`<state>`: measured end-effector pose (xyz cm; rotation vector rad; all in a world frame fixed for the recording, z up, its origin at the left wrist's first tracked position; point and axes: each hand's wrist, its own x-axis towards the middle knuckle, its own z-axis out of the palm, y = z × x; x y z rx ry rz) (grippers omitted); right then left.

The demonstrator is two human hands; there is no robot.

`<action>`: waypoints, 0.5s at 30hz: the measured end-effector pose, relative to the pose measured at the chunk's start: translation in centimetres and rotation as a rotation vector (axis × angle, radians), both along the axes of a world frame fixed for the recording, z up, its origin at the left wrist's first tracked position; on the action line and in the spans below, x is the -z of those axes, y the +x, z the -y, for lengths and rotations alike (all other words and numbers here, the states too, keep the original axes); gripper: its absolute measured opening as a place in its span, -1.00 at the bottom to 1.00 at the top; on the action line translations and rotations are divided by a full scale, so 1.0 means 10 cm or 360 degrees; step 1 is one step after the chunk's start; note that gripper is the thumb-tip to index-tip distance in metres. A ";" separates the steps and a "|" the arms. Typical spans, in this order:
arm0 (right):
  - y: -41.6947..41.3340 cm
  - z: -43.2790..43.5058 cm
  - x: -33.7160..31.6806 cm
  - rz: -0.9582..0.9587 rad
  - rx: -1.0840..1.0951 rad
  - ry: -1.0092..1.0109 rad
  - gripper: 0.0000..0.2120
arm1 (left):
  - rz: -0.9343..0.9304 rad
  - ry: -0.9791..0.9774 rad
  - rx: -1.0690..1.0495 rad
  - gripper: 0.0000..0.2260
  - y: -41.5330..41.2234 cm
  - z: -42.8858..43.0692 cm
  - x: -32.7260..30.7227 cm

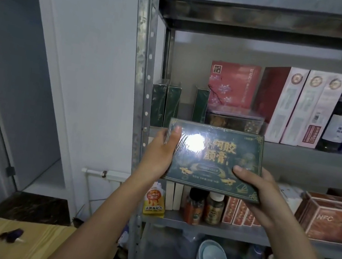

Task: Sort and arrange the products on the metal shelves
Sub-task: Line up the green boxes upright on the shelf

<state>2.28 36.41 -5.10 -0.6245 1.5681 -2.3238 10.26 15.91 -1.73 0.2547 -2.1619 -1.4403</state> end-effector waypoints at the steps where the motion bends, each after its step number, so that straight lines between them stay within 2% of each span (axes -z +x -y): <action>1: 0.00 0.00 -0.01 -0.0014 0.0047 -0.0006 -0.49 | -0.0006 -0.0341 -0.0114 -0.27 0.01 0.01 0.02; 3: 0.02 0.01 -0.05 0.0020 0.0156 -0.0022 -0.48 | -0.0159 -0.1054 -0.0273 -0.20 0.07 0.01 0.07; 4: 0.03 0.02 -0.08 0.0059 0.0200 -0.0046 -0.47 | -0.0254 -0.1360 -0.0224 -0.20 0.10 -0.03 0.09; 6: 0.07 0.04 -0.14 0.0152 0.0205 -0.0091 -0.44 | -0.0424 -0.1914 -0.0136 -0.21 0.10 -0.08 0.19; 7: 0.11 0.06 -0.15 0.0192 0.0175 -0.0104 -0.42 | -0.0493 -0.2096 -0.0165 -0.21 0.07 -0.10 0.24; 8: 0.17 0.09 -0.16 0.0208 0.0148 -0.0103 -0.42 | -0.0559 -0.2139 -0.0238 -0.24 0.05 -0.12 0.28; 11: 0.35 0.13 -0.14 0.0102 0.0092 -0.0112 -0.49 | -0.0755 -0.1852 -0.0455 -0.36 0.00 -0.10 0.33; 13: 0.46 0.12 -0.17 -0.0023 0.0041 -0.0108 -0.52 | -0.0802 -0.1627 -0.0430 -0.36 -0.02 -0.07 0.36; 15: 0.48 0.12 -0.21 -0.0163 0.0217 -0.0120 -0.46 | -0.0811 -0.1293 -0.0298 -0.36 -0.05 -0.06 0.38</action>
